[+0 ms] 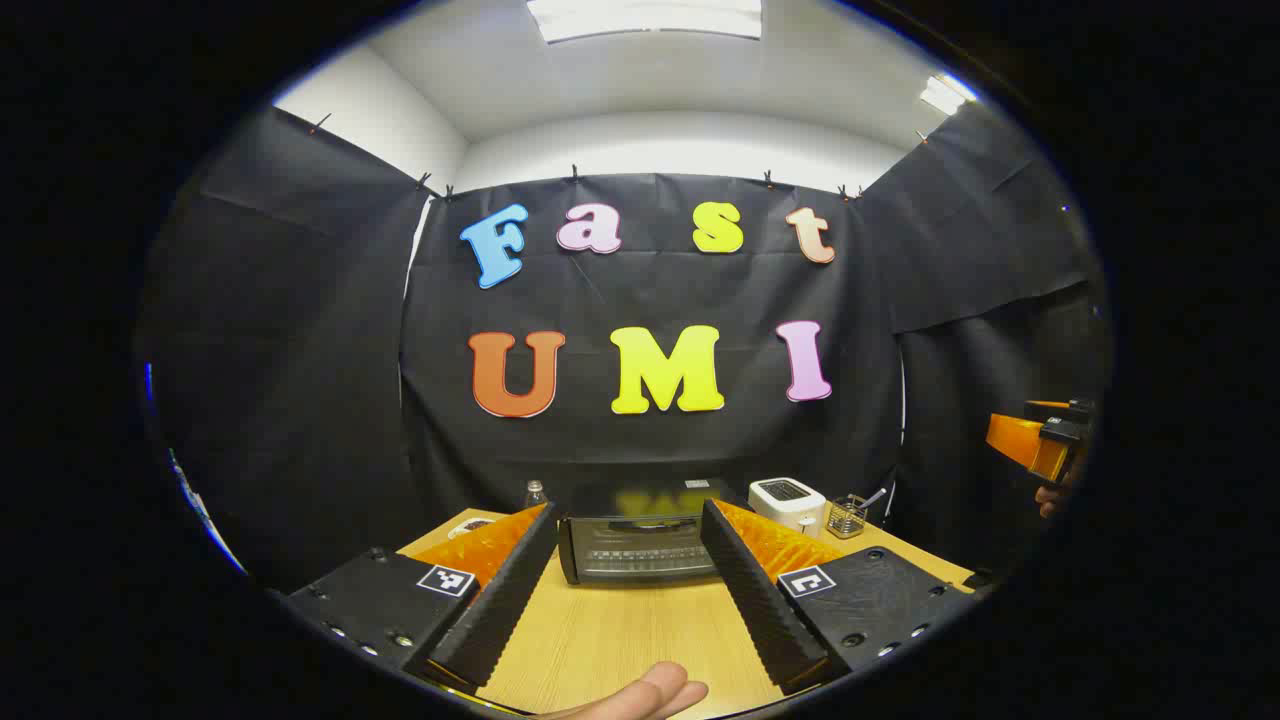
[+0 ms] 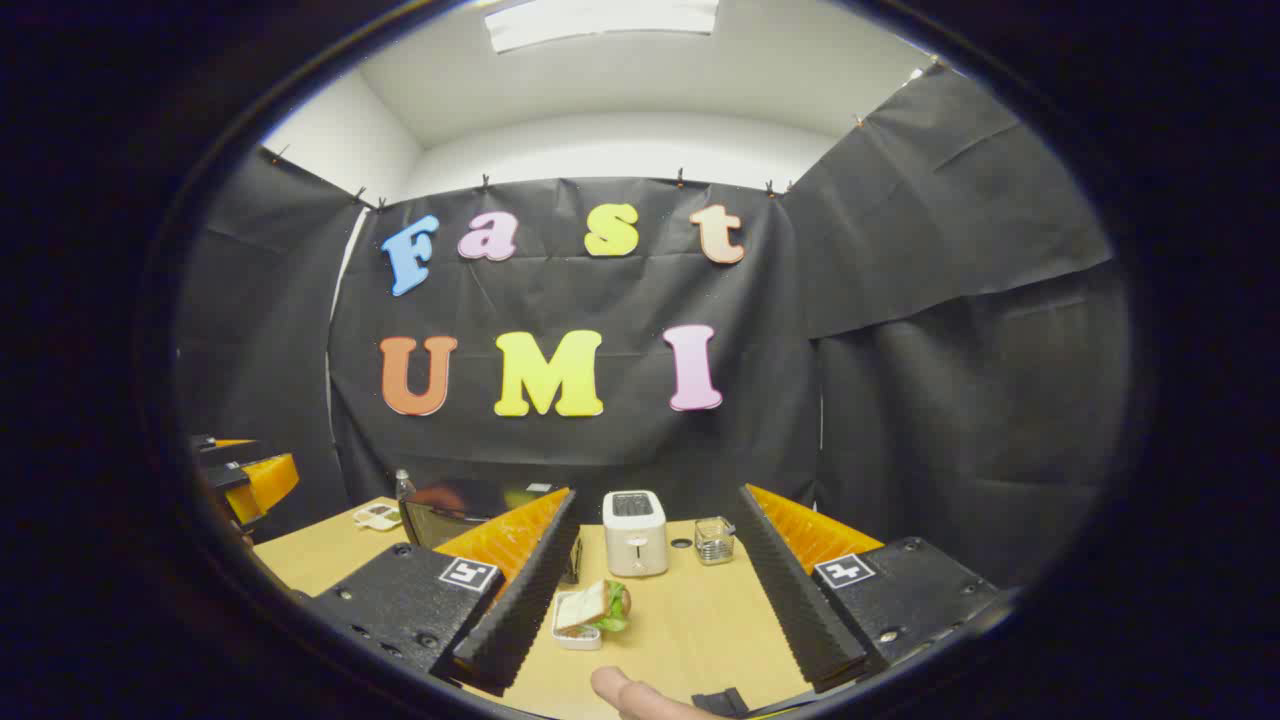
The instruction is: Open the electric oven with the left hand, put the food in, and close the electric oven.
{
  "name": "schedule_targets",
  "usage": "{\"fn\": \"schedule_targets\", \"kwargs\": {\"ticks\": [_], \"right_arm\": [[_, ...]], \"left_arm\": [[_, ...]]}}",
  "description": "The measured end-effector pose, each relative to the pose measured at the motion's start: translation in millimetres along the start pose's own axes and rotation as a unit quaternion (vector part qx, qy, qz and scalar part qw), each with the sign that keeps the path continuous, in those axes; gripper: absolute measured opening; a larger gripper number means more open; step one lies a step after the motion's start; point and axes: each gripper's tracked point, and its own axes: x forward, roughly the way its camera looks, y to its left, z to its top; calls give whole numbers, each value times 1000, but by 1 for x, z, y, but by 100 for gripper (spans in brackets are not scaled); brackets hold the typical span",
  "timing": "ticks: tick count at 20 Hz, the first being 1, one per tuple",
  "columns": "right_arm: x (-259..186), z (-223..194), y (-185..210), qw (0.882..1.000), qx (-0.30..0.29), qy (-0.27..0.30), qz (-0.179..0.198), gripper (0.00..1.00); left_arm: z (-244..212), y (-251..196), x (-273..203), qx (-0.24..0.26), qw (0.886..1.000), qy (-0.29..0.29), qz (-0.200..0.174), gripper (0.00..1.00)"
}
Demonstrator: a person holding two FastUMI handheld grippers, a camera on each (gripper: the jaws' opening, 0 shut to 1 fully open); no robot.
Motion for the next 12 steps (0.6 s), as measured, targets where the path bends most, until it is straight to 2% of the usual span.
{"fn": "schedule_targets", "kwargs": {"ticks": [1, 5, 6, 7, 11, 12], "right_arm": [[-1, -1, -2, 1000, 1, -2, -2, 100], [1, 0, -13, 1000, 0, -9, -9, 100], [3, 0, -16, 1000, -3, -8, -10, 89], [5, -2, -17, 1000, -3, -7, -10, 89], [13, -4, -19, 1000, 0, -4, -5, 89], [13, -4, -19, 1000, 0, -5, -5, 100]], "left_arm": [[0, -1, 0, 4, 1000, 1, 1, 94], [4, -9, 2, 17, 1000, -1, 4, 94], [4, -10, 4, 14, 1000, 1, 2, 95], [5, -12, 6, 11, 1000, 1, 2, 95], [8, -14, 12, 16, 1000, 0, 5, 96], [8, -15, 14, 16, 1000, 0, 3, 95]]}}
